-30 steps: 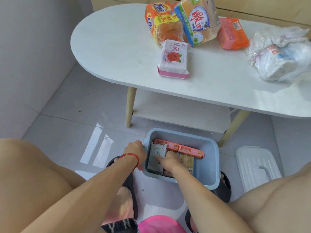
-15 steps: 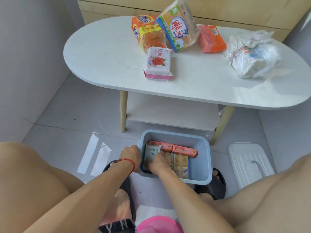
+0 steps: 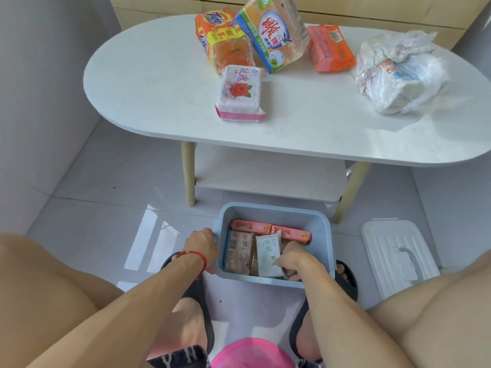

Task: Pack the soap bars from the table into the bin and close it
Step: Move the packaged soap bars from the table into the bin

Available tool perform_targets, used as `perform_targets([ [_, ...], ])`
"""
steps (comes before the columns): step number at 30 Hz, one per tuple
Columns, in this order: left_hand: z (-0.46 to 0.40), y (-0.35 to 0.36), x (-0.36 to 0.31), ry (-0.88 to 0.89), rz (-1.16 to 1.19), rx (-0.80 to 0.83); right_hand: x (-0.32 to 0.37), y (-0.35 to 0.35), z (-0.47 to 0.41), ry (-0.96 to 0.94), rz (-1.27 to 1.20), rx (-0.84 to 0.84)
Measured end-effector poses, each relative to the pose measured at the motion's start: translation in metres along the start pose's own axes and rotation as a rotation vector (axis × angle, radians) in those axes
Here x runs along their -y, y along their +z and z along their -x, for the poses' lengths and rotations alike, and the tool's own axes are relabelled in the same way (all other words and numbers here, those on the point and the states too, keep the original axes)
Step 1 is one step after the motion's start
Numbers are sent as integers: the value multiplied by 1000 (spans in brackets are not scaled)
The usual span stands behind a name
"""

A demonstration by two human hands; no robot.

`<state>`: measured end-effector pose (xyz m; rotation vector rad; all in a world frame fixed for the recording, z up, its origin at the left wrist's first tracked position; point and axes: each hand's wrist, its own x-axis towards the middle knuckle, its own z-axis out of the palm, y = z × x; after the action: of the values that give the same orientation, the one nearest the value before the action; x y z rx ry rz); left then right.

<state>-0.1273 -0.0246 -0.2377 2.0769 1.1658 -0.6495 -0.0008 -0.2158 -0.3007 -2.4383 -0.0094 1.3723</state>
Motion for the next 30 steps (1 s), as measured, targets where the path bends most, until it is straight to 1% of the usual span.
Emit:
perform_targets([
  [1,0,0,0,1,0,-2,3,4,1,-47,66,2],
  [3,1,0,0,-4,10,-14,9,18,-1,-160,211,-77],
  [5,1,1,0,-6,8,-21,14,28,2,-218,325,-139],
  [7,0,-1,0,-11,-1,-16,14,30,3,-234,389,-97],
  [10,3,-5,-4,-13,-47,33,10,15,5,-290,519,44],
  [11,7,-6,-5,-6,-106,43,10,9,9,-297,557,66],
  [12,11,-10,-8,20,-198,28,14,2,11,-303,575,52],
  [14,23,-21,-19,109,-414,-29,27,-12,19,-313,560,16],
  [16,38,-39,-38,209,-484,-79,47,-32,33,-363,523,7],
  [19,71,-74,-73,393,-415,-163,84,-73,75,-497,478,69],
  [23,125,-132,-100,660,-174,-335,124,-133,154,-771,541,32],
  [26,135,-172,-116,783,-30,-497,132,-177,198,-897,596,-106],
  [28,123,-190,-129,812,-51,-605,131,-205,206,-944,565,-223],
  [30,101,-198,-143,783,-142,-695,131,-229,198,-960,460,-333],
])
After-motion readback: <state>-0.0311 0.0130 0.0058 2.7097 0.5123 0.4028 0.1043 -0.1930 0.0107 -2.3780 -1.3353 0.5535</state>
